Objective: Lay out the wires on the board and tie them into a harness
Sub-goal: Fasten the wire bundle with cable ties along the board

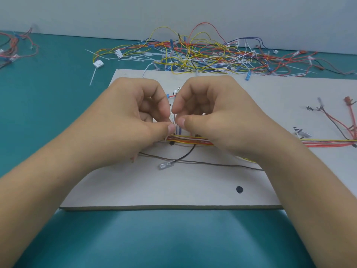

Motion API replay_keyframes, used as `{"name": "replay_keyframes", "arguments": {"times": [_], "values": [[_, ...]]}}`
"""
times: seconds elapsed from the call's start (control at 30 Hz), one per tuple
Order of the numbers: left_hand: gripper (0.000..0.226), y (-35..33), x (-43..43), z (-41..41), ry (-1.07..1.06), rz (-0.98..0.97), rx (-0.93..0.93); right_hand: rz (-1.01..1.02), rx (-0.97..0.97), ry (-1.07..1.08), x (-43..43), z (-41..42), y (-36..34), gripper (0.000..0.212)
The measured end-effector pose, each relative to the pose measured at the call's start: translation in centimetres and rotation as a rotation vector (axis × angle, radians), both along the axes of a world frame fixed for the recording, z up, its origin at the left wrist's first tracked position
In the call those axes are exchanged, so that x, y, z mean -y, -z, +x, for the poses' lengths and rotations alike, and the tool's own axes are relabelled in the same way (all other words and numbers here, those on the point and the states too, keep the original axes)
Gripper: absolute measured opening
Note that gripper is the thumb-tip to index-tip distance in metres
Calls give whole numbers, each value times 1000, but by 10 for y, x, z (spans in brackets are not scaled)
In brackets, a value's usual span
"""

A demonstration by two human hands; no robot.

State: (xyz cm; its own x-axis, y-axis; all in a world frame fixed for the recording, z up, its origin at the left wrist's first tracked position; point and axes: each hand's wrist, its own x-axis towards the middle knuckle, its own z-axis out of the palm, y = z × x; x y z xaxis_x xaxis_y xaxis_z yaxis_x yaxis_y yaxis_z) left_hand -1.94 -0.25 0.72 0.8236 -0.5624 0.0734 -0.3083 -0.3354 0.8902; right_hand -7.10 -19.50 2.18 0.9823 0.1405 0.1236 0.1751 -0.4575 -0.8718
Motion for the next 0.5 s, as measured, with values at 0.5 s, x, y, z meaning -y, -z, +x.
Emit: {"name": "replay_keyframes", "arguments": {"times": [0.5], "values": [[11, -8, 4, -9, -112, 93, 110, 4, 93, 98, -6, 4, 8, 22]]}}
